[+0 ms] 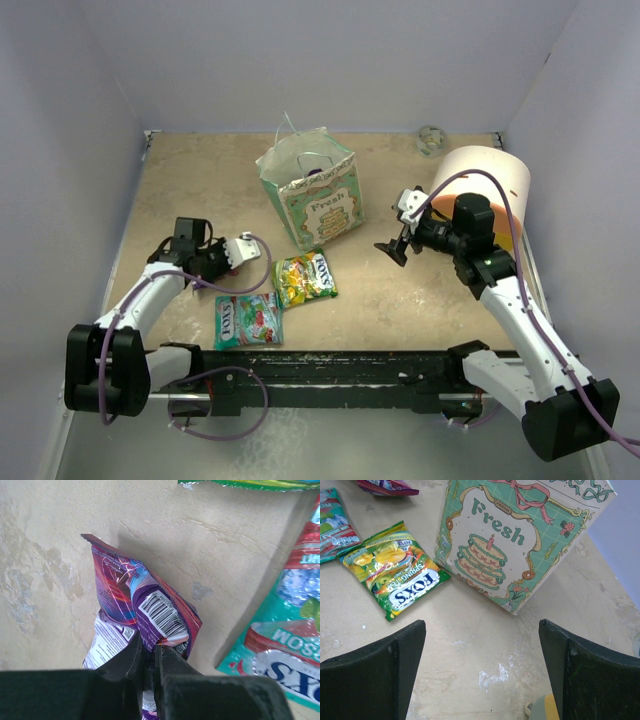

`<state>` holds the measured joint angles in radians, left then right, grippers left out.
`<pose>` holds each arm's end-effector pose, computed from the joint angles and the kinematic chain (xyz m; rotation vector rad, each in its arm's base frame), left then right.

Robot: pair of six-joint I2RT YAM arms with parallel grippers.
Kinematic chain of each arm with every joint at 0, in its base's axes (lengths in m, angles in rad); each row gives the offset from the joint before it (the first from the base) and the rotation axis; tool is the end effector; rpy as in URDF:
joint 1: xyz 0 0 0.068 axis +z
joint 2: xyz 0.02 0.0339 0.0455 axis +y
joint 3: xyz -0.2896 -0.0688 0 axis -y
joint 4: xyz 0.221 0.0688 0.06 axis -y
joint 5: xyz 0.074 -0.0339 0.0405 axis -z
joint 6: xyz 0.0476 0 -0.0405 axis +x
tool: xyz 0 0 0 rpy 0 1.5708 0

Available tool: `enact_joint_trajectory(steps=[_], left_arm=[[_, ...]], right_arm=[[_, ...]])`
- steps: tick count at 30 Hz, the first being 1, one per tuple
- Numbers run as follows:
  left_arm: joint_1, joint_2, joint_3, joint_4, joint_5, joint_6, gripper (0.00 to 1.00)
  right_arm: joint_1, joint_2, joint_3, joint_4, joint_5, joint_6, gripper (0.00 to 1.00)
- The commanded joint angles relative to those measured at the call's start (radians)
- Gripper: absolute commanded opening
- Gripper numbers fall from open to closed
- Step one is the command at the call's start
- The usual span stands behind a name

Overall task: Place the snacks into the paper bag
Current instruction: Pick up the snack from the center of the board, then place the snack in the paper bag.

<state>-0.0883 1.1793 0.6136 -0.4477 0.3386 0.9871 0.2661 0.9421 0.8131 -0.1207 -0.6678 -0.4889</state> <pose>0.1890 -0.0326 0.2125 1.3840 2.0824 -0.0741 0.1702 0.0770 0.3513 -1.0687 1.4331 0.4459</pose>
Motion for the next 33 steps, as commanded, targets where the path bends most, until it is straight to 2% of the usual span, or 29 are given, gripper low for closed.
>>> enact_joint_trajectory(steps=[1,7,16,24,33], left_arm=[[-0.005,-0.053,0.098,-0.129,0.042,-0.062,0.00],[-0.005,-0.061,0.231,-0.243,0.043,-0.147,0.00],[-0.005,-0.056,0.573,-0.382,0.032,-0.263,0.00],[-0.005,0.006,0.853,-0.342,0.095,-0.382,0.00],[-0.029,0.107,1.084,-0.240,0.219,-0.515,0.00]], right_arm=[[-0.005,-0.012,0.011,0.032,0.007,-0.004,0.96],[-0.005,-0.015,0.011,0.032,0.007,-0.004,0.96],[-0.005,-0.023,0.011,0.030,0.005,-0.004,0.96],[-0.005,-0.037,0.013,0.029,0.000,-0.007,0.96],[-0.005,-0.043,0.014,0.027,-0.006,-0.005,0.96]])
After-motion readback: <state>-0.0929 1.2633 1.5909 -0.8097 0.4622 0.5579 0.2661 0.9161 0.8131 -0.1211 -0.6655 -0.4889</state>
